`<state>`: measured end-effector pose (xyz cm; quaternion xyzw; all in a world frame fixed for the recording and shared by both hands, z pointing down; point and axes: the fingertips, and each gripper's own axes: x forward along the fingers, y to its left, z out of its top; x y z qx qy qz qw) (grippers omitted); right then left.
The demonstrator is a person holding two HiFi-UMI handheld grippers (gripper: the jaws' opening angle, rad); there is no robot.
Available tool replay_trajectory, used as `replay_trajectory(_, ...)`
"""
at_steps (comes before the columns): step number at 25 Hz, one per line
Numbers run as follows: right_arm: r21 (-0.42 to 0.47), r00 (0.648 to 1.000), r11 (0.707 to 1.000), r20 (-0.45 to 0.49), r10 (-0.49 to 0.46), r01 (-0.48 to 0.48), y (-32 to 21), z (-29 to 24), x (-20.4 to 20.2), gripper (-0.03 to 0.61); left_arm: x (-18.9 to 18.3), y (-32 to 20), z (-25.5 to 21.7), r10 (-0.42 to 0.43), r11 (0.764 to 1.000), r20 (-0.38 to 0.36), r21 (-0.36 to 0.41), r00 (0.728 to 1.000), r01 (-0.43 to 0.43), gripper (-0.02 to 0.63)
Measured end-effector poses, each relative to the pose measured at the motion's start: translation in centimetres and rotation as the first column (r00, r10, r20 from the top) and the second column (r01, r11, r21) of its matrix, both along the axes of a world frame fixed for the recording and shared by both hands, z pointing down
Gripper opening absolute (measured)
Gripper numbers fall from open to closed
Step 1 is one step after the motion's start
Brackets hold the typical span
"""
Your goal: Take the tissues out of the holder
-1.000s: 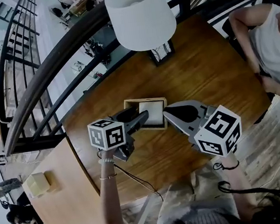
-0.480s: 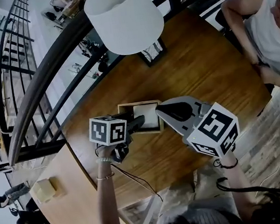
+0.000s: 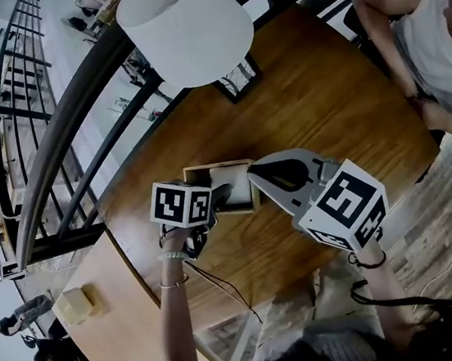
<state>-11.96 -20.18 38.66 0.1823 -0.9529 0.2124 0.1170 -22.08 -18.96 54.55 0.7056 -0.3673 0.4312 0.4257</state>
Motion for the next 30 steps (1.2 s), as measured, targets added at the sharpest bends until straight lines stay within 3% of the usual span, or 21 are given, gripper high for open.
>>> replay_trajectory(9,-0.023,0.999,1.000,-0.047,-0.011,0.010,0.1,2.3,-0.9,0.012,-0.4,0.2,0.0,-0.004,1.000,-0.005,-0.016,1.000,0.004,0.224)
replay_trajectory(17,-0.031,0.999,1.000,-0.039,-0.004,0.002,-0.2,2.2,-0.5,0.012,-0.3,0.0,0.7,-0.071,0.988,0.007,-0.134,0.997,0.071,0.224)
replay_trajectory(20,-0.035,1.000,0.999,-0.029,-0.002,0.001,-0.2,2.0,-0.5,0.012,0.1,0.1,0.8,-0.096,0.980,-0.029,-0.176,0.995,0.090,0.210)
replay_trajectory(24,-0.033,0.999,0.999,-0.031,0.010,-0.011,-0.4,2.0,-0.2,0.012,-0.1,-0.1,0.4,-0.114,0.980,-0.061,-0.169,0.992,0.102,0.170)
replay_trajectory(30,-0.036,0.999,0.999,-0.037,0.012,-0.013,-0.2,2.2,-0.1,0.012,0.1,0.3,-0.2,-0.071,0.992,-0.090,-0.110,0.993,0.060,0.135)
